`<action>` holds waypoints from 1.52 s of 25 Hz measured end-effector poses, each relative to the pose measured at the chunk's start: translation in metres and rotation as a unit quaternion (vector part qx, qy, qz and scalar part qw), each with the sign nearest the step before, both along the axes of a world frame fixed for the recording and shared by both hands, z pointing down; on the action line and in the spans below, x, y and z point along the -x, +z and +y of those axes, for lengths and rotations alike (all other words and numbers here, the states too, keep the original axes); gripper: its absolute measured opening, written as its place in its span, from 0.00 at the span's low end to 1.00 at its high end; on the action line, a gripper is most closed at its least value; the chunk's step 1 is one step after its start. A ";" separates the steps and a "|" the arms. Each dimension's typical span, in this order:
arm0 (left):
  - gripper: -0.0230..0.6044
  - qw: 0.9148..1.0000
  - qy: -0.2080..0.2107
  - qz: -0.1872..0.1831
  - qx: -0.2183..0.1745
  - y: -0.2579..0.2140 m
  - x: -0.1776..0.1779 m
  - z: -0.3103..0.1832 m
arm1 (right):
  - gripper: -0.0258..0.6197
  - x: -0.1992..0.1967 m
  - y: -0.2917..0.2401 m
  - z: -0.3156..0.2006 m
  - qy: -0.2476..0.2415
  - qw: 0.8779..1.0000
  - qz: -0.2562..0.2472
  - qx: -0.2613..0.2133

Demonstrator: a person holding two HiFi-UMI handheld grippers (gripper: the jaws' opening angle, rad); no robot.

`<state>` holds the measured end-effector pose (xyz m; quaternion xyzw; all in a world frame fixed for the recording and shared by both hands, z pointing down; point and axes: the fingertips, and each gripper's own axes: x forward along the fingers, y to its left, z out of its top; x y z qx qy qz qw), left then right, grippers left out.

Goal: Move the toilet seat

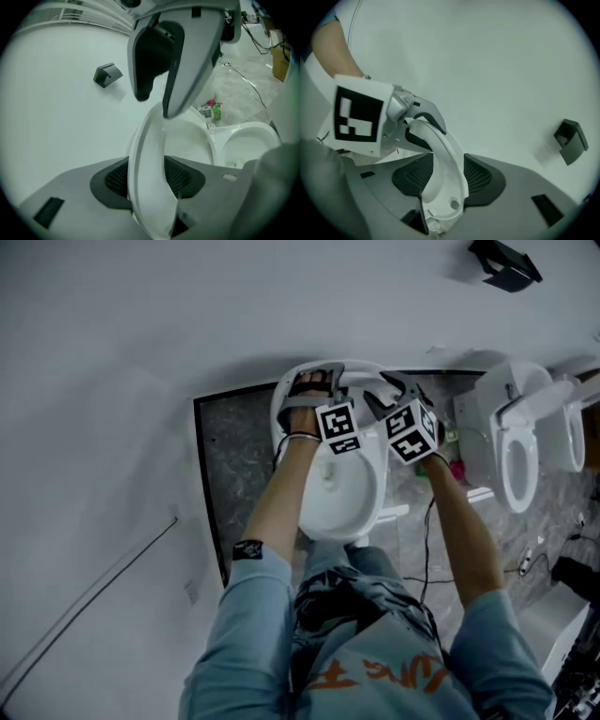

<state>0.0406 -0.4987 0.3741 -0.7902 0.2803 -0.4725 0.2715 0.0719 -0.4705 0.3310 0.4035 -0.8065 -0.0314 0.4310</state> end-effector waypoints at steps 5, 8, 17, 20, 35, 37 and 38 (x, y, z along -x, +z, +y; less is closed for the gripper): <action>0.34 0.999 -0.001 0.027 0.040 -0.015 0.007 0.028 | 0.27 -0.037 -0.066 0.048 0.064 0.992 -0.104 -0.033; 0.35 0.995 -0.019 0.085 0.038 -0.056 0.004 0.035 | 0.17 -0.064 -0.105 0.058 0.103 0.979 -0.158 -0.077; 0.27 0.870 -0.143 0.470 0.040 -0.255 0.008 0.119 | 0.04 -0.074 -0.216 0.117 0.126 0.897 -0.401 -0.136; 0.05 0.817 -0.174 0.550 0.020 -0.305 0.033 0.139 | 0.04 -0.066 -0.247 0.124 0.135 0.875 -0.440 -0.152; 0.04 0.810 -0.249 0.531 -0.011 -0.293 0.083 0.170 | 0.04 -0.016 -0.247 0.136 0.076 0.916 -0.364 -0.151; 0.04 0.810 -0.247 0.531 -0.011 -0.293 0.080 0.169 | 0.04 -0.016 -0.249 0.136 0.073 0.917 -0.360 -0.154; 0.04 0.811 -0.246 0.531 -0.009 -0.292 0.078 0.168 | 0.04 -0.017 -0.249 0.136 0.073 0.918 -0.358 -0.155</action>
